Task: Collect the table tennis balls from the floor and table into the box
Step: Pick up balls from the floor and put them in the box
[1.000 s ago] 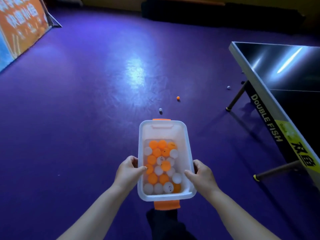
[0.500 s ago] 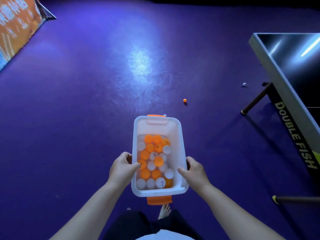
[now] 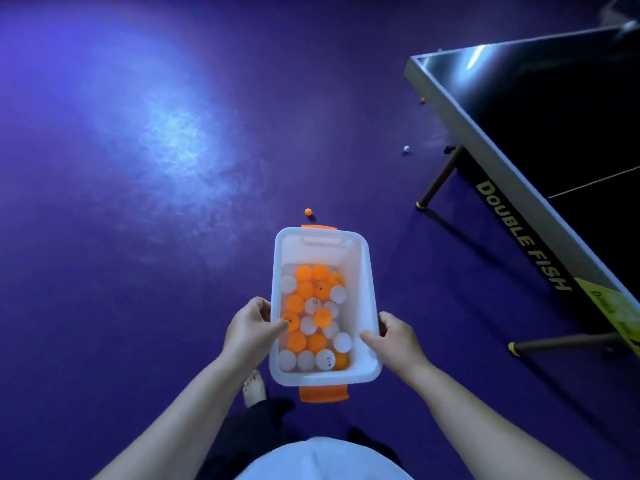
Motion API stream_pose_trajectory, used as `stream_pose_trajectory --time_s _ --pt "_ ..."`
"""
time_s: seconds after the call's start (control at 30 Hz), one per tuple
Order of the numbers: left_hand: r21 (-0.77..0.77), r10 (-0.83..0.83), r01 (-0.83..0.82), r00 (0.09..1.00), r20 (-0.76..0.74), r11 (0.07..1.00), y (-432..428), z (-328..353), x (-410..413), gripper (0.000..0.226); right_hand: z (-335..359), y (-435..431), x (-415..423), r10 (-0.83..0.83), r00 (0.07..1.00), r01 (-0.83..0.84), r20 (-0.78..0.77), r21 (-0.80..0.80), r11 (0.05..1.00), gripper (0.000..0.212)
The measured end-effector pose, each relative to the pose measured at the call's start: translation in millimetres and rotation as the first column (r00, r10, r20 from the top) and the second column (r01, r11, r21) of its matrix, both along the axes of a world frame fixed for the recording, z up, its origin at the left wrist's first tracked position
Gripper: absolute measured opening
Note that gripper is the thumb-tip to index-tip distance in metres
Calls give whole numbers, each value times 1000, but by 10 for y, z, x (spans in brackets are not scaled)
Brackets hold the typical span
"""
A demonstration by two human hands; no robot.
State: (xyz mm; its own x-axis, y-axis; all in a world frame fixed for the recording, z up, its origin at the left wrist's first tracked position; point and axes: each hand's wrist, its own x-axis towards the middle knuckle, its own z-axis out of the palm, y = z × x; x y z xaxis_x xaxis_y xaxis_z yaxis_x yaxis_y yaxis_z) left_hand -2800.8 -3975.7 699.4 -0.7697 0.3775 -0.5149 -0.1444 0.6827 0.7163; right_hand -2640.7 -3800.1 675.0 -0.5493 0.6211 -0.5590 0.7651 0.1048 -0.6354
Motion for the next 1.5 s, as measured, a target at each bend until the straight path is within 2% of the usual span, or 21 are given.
stream_pose_trajectory --time_s 0.2,0.37,0.6,0.77,0.97,1.07,1.23,1.37,1.5 --pt "-78 -189 187 982 -26 979 361 -128 -993 11 -87 7 -625 -135 990 135 30 3 991 19" --pt "-113 -326 325 945 5 939 935 -360 -1381 10 -266 246 -822 -291 955 290 56 30 957 21" --pt "-194 -567 558 824 11 807 2007 -528 -1772 12 -523 960 -1100 -466 882 465 69 32 885 26" --pt "-240 -646 620 763 -39 747 2659 -483 -2206 12 -585 1379 -1542 -515 853 515 88 20 857 27" --pt "-229 -687 666 726 -19 710 3199 -541 -2646 11 -616 1820 -1962 -563 817 564 124 33 825 25" --pt "-224 -755 736 655 -2 639 3442 -594 -2900 12 -662 1920 -2185 -611 778 613 145 39 789 27" --pt "-216 -861 845 507 34 489 3820 -758 -3498 20 -764 1893 -2784 -727 657 737 201 35 675 28" --pt "-204 -945 934 316 83 294 4112 -979 -4070 22 -912 1773 -3399 -833 510 850 212 21 526 18" --pt "-217 -978 965 175 111 148 4330 -1296 -4559 19 -1143 1626 -3967 -872 417 903 257 -9 429 21"
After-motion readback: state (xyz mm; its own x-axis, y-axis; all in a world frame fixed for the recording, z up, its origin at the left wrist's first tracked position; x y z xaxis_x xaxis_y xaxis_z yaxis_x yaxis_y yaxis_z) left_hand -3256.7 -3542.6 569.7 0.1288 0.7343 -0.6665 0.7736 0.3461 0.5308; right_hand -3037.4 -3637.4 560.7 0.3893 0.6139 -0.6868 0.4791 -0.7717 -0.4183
